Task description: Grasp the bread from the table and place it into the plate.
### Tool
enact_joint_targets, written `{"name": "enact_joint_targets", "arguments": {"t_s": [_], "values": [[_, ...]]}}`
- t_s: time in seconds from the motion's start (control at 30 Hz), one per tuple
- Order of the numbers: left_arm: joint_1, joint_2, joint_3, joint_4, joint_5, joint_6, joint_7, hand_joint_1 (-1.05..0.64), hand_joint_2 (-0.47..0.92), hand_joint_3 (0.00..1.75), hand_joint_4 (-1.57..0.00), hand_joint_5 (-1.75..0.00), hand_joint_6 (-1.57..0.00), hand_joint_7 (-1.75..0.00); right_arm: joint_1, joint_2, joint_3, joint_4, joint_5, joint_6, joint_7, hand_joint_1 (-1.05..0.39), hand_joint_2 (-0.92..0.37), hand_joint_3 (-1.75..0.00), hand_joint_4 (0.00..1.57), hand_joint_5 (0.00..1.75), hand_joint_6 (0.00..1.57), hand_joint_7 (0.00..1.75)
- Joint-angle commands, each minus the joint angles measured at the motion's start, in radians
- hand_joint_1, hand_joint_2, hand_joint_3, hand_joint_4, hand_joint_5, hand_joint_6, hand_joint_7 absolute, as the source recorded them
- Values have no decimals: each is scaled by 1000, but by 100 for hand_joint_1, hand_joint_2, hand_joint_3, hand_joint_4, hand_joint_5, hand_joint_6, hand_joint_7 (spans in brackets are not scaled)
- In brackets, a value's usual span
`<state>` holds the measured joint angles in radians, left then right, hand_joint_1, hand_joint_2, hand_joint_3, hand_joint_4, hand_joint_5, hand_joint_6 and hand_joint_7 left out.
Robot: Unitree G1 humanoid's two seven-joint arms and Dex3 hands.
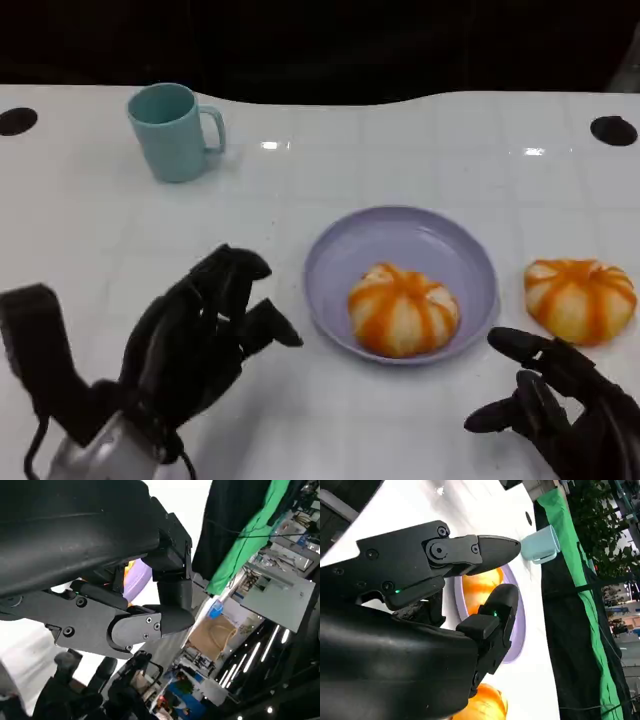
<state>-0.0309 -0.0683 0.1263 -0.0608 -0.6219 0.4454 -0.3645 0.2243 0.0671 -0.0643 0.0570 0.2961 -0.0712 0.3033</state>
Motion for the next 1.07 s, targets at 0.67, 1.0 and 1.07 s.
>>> {"name": "enact_joint_targets", "arguments": {"t_s": [0.67,1.0,1.07], "values": [[191,-5,-2,-158,-29,63,82,-52,92,43,-67,-175,-45,-175,18,-22,-12,-18,1,-18,11,-76,-92,-34,75,108,82,62],[177,-4,-9,-132,-25,55,78,-53,92,42,-67,-175,-45,-173,12,-23,-14,-15,2,-5,1,-76,-92,-34,76,108,83,61],[175,-5,-10,-124,-23,48,75,-52,92,43,-67,-175,-45,-173,9,-22,-16,-9,3,-5,-2,-76,-92,-33,77,109,85,62]]}}
